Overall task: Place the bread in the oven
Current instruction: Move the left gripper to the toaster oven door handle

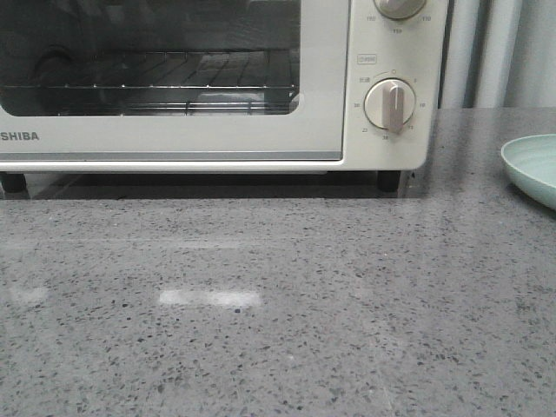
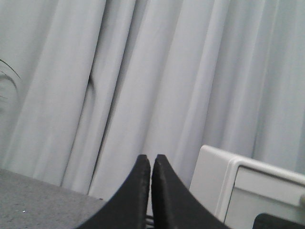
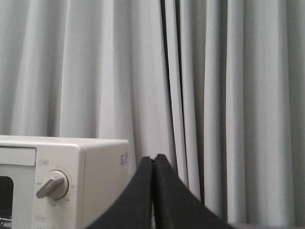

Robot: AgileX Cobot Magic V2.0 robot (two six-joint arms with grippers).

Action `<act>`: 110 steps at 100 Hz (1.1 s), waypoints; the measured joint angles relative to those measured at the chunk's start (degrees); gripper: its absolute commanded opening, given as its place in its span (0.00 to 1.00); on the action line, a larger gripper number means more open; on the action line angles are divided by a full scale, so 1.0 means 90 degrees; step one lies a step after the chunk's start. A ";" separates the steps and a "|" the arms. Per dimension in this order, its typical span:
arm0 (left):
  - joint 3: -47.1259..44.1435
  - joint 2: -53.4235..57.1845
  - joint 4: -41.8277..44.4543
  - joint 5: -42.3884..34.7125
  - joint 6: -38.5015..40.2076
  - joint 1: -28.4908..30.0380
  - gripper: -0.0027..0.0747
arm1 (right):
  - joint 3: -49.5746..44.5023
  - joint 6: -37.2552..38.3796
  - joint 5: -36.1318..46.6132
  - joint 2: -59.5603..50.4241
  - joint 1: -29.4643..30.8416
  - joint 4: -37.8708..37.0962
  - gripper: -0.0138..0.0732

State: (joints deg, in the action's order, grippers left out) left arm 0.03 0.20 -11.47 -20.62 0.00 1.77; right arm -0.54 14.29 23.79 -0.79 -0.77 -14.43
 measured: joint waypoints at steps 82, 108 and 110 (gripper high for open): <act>0.3793 -0.3006 0.3670 0.1812 0.2859 -0.2117 0.01 | 0.5198 0.0436 -0.6647 0.2909 -0.1349 0.0142 0.07; 0.4319 -0.4194 0.3921 0.1990 0.2871 -0.3170 0.01 | 0.6648 0.0173 -0.7795 0.3891 -0.1467 0.0151 0.07; 0.4334 -0.4276 0.3889 0.2036 0.2871 -0.3234 0.01 | 0.6732 0.0158 -0.7907 0.3947 -0.1467 0.0151 0.07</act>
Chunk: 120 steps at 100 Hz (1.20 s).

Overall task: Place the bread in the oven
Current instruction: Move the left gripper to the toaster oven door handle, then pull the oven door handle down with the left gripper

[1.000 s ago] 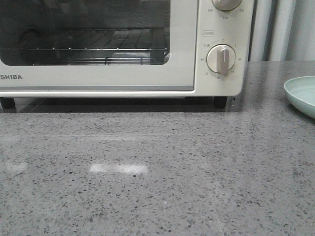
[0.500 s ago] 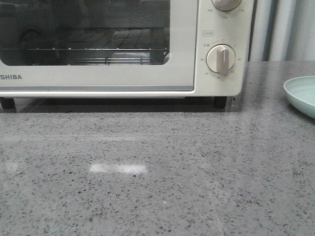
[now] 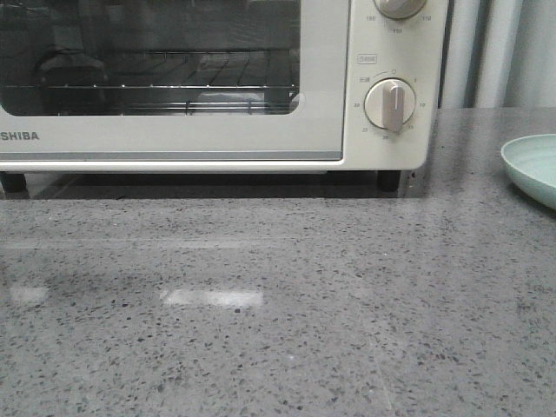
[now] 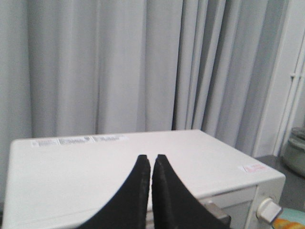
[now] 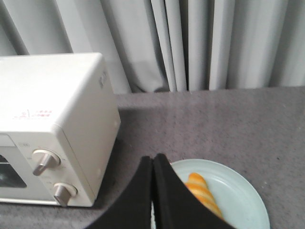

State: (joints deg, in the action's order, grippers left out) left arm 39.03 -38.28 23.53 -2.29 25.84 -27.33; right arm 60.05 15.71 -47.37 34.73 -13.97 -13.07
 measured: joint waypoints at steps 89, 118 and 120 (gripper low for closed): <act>0.1626 -0.2437 -0.0735 0.2020 -0.0094 -0.0637 0.01 | 0.0540 -0.0064 -0.0677 0.0349 0.0000 0.0015 0.07; 0.1741 -0.2750 -0.0877 0.2494 -0.0602 -0.0637 0.01 | 0.0540 -0.0078 -0.0677 0.0349 0.0000 0.0015 0.07; 0.1740 -0.2763 -0.0909 0.2509 -0.0618 -0.0637 0.01 | 0.0540 -0.0078 -0.0677 0.0349 0.0000 0.0015 0.07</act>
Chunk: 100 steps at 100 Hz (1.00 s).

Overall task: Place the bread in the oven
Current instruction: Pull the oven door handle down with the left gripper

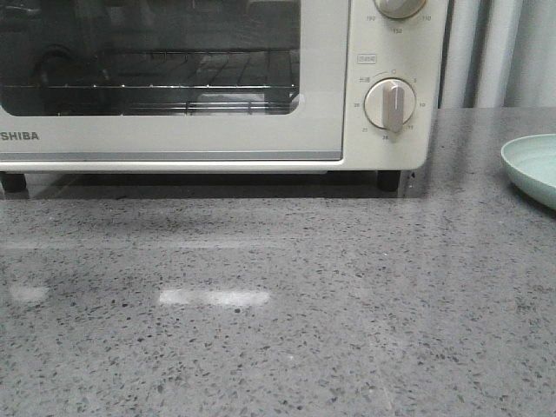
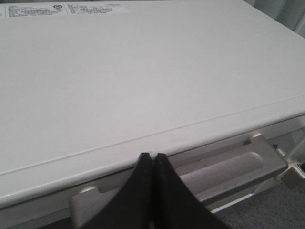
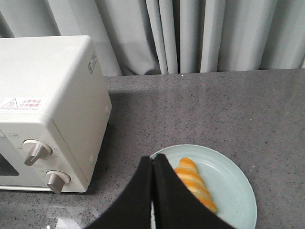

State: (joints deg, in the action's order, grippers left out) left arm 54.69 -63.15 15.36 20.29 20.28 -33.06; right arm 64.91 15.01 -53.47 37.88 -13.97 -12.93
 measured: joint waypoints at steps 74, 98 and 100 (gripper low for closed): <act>-0.1793 0.2341 -0.1670 -0.0018 0.0023 -0.1723 0.01 | 0.0000 0.0000 -0.0083 0.0000 0.0000 0.0000 0.07; -0.1767 0.3430 -0.1083 -0.0583 0.0011 -0.2167 0.01 | 0.0000 -0.0003 -0.0701 0.0224 0.0000 -0.0172 0.08; -0.1766 0.3473 -0.1012 -0.0571 0.0011 -0.2167 0.01 | 0.0000 -0.0015 -0.0736 0.0273 0.0000 -0.0233 0.09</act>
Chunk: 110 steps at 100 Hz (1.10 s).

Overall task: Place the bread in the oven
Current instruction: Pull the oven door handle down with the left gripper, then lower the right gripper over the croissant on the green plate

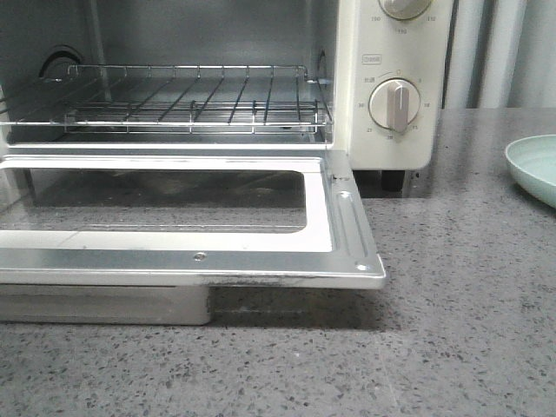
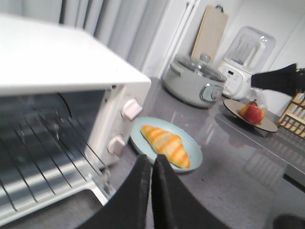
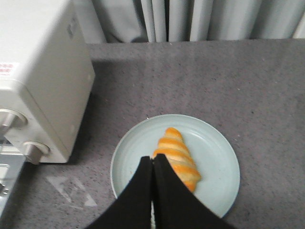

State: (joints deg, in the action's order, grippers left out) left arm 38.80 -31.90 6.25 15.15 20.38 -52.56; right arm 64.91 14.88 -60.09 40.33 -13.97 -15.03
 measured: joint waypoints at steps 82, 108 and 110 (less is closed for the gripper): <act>0.0213 0.0073 0.1296 0.0273 -0.0009 0.0209 0.01 | 0.0000 0.0001 -0.0419 0.3581 0.0385 -0.0550 0.74; 0.0213 0.0073 0.1296 0.0287 -0.0009 0.0209 0.01 | 0.0000 0.0001 -0.0078 0.4221 0.0868 -0.0323 0.74; 0.0213 0.0073 0.1296 0.0287 -0.0009 0.0209 0.01 | 0.0000 0.0001 -0.0065 0.4253 0.0868 -0.0307 0.74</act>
State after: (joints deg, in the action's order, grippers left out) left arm 40.72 -31.24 17.92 17.74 20.29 -50.69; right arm 64.91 14.89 -60.67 78.61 -6.16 -17.79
